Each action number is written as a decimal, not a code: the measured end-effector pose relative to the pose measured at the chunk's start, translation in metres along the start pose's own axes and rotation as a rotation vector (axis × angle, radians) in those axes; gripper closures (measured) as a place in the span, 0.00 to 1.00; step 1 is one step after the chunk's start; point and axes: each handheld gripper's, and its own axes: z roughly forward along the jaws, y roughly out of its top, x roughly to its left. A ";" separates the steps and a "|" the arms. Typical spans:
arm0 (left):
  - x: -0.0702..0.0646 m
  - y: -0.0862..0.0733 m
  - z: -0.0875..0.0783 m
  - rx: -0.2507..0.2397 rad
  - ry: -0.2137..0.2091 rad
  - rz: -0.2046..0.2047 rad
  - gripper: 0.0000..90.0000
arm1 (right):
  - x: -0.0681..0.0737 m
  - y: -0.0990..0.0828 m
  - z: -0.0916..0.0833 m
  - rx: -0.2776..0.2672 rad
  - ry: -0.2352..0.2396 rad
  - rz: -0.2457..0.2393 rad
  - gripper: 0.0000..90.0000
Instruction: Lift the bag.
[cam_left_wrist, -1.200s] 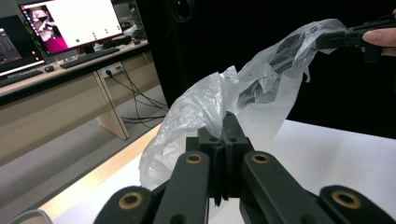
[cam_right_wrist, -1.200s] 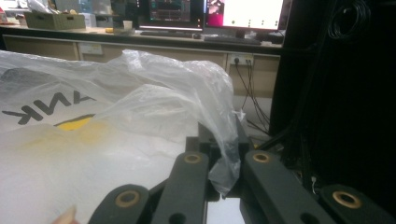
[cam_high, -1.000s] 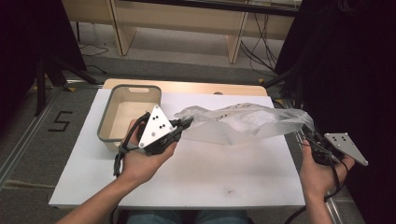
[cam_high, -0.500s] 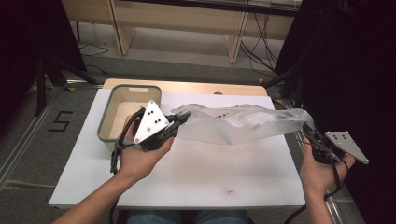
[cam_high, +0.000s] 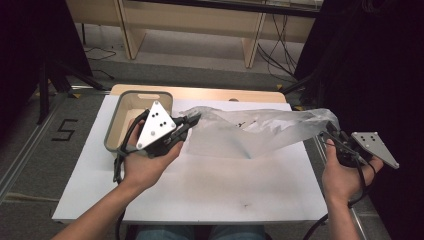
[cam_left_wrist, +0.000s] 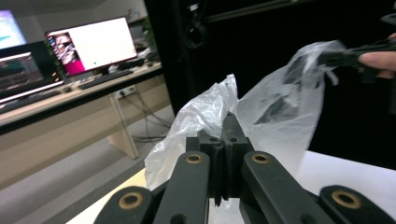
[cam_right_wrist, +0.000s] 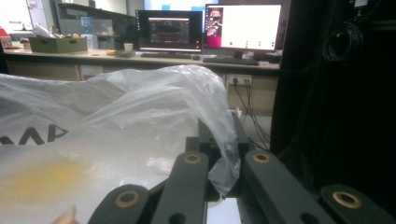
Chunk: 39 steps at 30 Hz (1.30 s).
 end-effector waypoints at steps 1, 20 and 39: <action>0.004 -0.003 0.003 0.010 0.008 -0.010 1.00 | 0.001 0.000 0.003 0.007 0.003 -0.003 1.00; 0.044 -0.036 0.042 0.128 0.113 -0.081 0.99 | 0.020 -0.005 0.055 0.097 0.032 -0.016 1.00; 0.068 -0.080 0.078 0.293 0.179 -0.115 0.99 | 0.027 -0.047 0.104 0.284 0.040 -0.023 1.00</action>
